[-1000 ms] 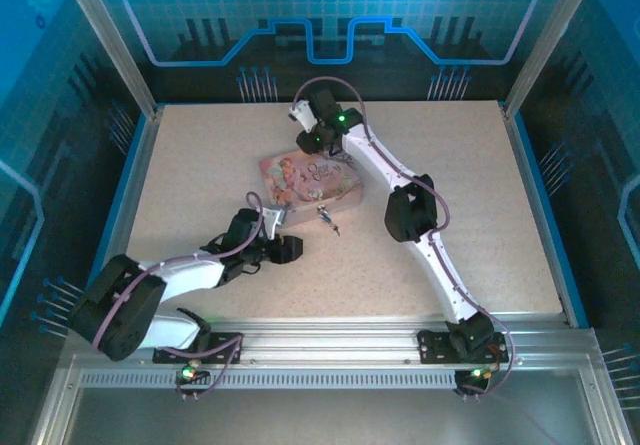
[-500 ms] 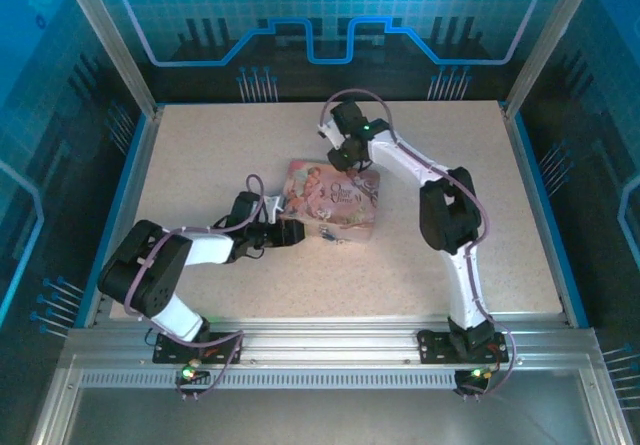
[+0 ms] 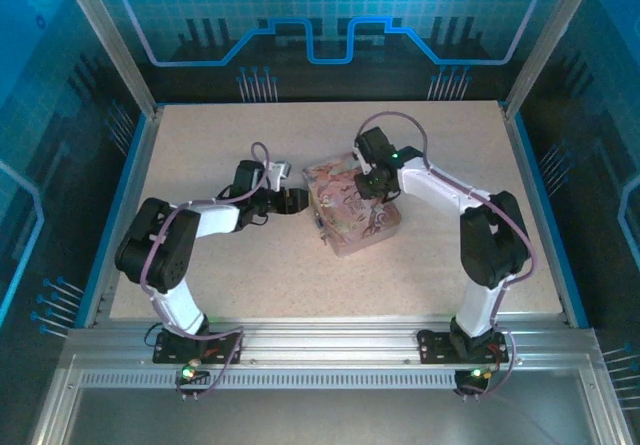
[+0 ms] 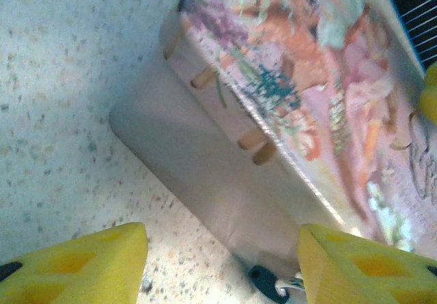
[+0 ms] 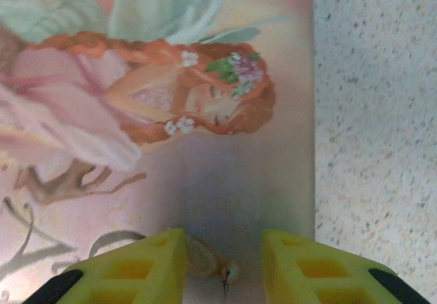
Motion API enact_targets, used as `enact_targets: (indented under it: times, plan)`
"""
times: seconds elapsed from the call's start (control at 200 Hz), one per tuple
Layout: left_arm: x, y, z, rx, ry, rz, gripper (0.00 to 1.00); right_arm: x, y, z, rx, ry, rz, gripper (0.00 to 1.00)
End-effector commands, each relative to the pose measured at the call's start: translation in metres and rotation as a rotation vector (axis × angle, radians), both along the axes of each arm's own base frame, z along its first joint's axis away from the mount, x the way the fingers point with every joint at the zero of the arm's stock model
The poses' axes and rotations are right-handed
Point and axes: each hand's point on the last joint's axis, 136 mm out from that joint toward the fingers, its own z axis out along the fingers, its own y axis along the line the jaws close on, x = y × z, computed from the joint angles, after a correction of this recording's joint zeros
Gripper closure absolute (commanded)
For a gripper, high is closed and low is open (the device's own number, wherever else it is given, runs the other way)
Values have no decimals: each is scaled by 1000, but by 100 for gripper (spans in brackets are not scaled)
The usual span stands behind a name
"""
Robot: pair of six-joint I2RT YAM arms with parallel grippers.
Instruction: Unlock the padlock with the key
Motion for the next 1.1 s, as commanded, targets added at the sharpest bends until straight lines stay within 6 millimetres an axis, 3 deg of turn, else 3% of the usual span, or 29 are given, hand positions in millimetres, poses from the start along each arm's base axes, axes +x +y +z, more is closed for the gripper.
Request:
enact_targets:
  times: [0.0,0.1,0.195,0.295,0.495,0.795,1.095]
  plan:
    - [-7,-5,25,-19,-123,-104,38,-5,-4,29,81,-40,-44,65]
    - [-23,-8,22,-42,-131,-148,38,-6,-8,46,81,-81,-35,65]
    - [-33,-11,14,-83,-114,-160,46,-9,-9,55,82,-100,-21,65]
    - [-40,-12,3,-120,-100,-123,54,-14,-6,58,89,-106,-6,65]
    - [-53,-28,-13,-214,-78,-56,55,-28,15,57,103,-108,46,65]
    - [-55,-26,-35,-259,-52,28,62,-44,62,58,108,-108,159,65]
    - [-44,-32,-41,-289,-22,37,63,-47,80,32,71,-54,196,65]
